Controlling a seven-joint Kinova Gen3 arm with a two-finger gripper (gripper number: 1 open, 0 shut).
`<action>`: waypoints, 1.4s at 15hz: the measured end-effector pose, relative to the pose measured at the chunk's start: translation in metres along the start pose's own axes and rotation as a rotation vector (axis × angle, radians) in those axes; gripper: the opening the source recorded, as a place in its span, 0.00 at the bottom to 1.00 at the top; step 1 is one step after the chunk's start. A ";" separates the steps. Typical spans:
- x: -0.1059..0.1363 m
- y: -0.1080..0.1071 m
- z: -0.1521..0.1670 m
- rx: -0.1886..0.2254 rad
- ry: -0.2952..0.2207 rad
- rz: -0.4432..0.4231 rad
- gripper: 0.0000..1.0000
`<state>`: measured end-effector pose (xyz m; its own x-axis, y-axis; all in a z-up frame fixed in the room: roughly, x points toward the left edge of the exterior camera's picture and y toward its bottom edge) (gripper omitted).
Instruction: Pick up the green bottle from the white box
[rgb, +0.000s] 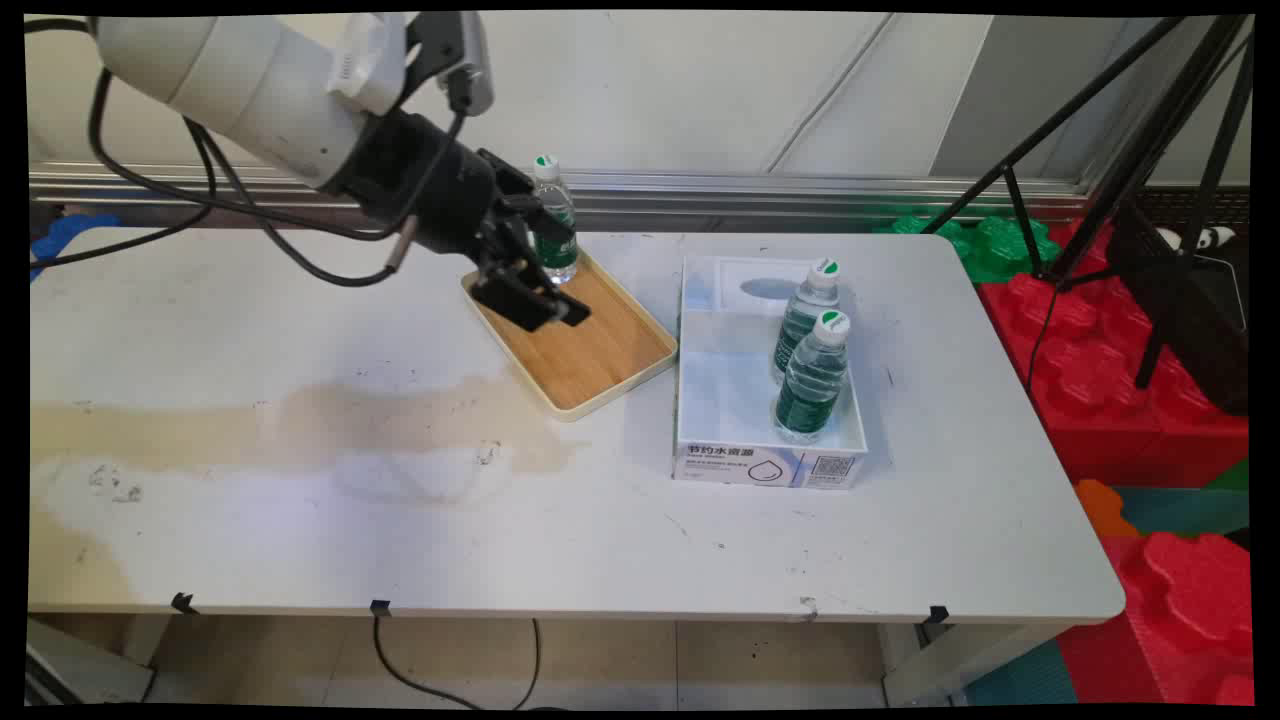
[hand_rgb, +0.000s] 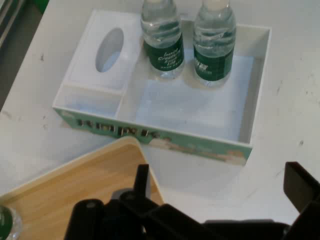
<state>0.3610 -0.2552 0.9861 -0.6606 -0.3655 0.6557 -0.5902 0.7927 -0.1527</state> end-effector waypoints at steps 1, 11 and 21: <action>0.006 0.004 0.004 0.001 0.005 -0.008 1.00; 0.060 0.032 0.071 0.023 0.007 -0.064 1.00; 0.092 0.044 0.161 0.031 -0.028 -0.085 1.00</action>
<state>0.1995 -0.3324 0.9212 -0.6198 -0.4450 0.6464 -0.6587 0.7427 -0.1202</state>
